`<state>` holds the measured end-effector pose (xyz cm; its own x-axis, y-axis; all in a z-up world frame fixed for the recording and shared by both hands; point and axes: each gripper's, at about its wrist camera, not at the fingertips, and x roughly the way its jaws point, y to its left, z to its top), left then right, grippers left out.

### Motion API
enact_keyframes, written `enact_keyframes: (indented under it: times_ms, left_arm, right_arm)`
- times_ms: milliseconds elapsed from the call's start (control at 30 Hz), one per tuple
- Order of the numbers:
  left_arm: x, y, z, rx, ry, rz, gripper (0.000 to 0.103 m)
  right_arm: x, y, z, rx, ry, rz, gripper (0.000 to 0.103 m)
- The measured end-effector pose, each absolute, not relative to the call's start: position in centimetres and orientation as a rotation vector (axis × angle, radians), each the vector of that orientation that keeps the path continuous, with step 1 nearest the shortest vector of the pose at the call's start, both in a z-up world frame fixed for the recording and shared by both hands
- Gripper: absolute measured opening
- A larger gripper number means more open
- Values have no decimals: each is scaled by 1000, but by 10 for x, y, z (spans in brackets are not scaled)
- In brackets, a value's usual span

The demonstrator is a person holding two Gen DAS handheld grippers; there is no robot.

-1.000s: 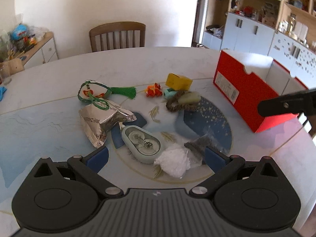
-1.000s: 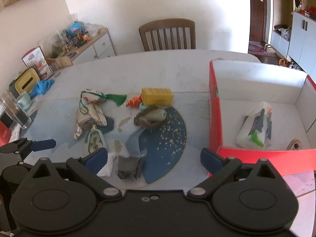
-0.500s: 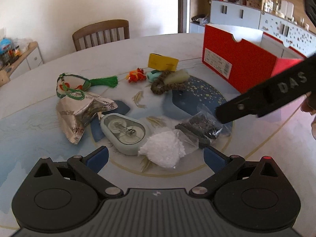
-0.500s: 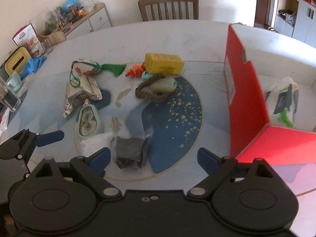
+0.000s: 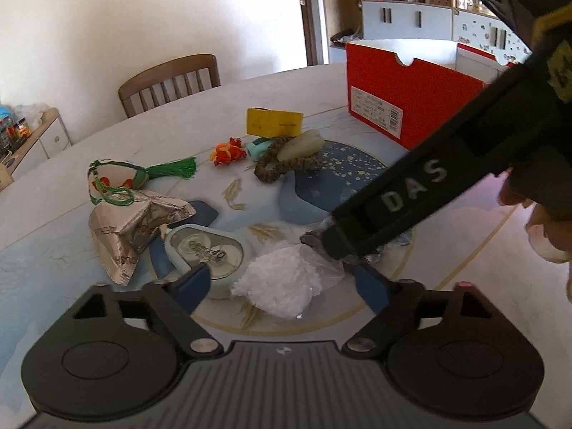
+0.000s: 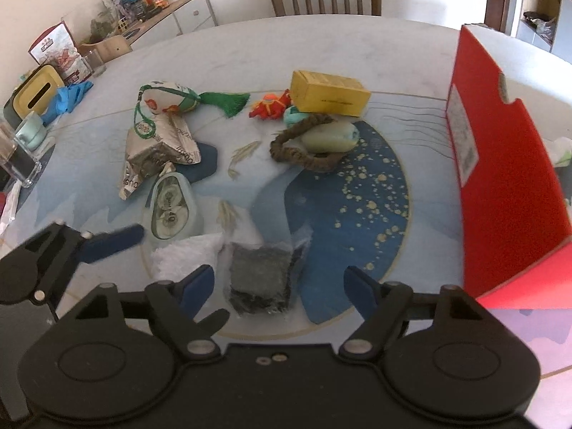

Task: Organize objects
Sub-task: 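Grasp the white fluffy bag with the left tool while the right tool grasps the black bag, then carry both bags into the red box and open both tools to release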

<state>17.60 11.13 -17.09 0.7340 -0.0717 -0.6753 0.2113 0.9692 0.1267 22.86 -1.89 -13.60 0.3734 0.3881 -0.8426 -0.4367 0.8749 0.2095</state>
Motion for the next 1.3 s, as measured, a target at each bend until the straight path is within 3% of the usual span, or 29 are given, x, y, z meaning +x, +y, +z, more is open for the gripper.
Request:
enact_keyframes:
  times_ms: [67, 433, 700, 1300]
  left_arm:
    - [176, 109, -173, 211, 737, -165, 73]
    - [173, 103, -170, 258, 726, -169, 54]
    - [174, 101, -163, 224, 737, -189, 39]
    - [177, 96, -127, 113, 742, -157, 34]
  right_arm:
    - [229, -16, -137, -60, 1066, 534, 75]
    - [230, -15, -136, -51, 1068, 550, 53]
    - [228, -21, -127, -68, 1037, 545, 30]
    - [208, -76, -80, 31, 961, 536, 28]
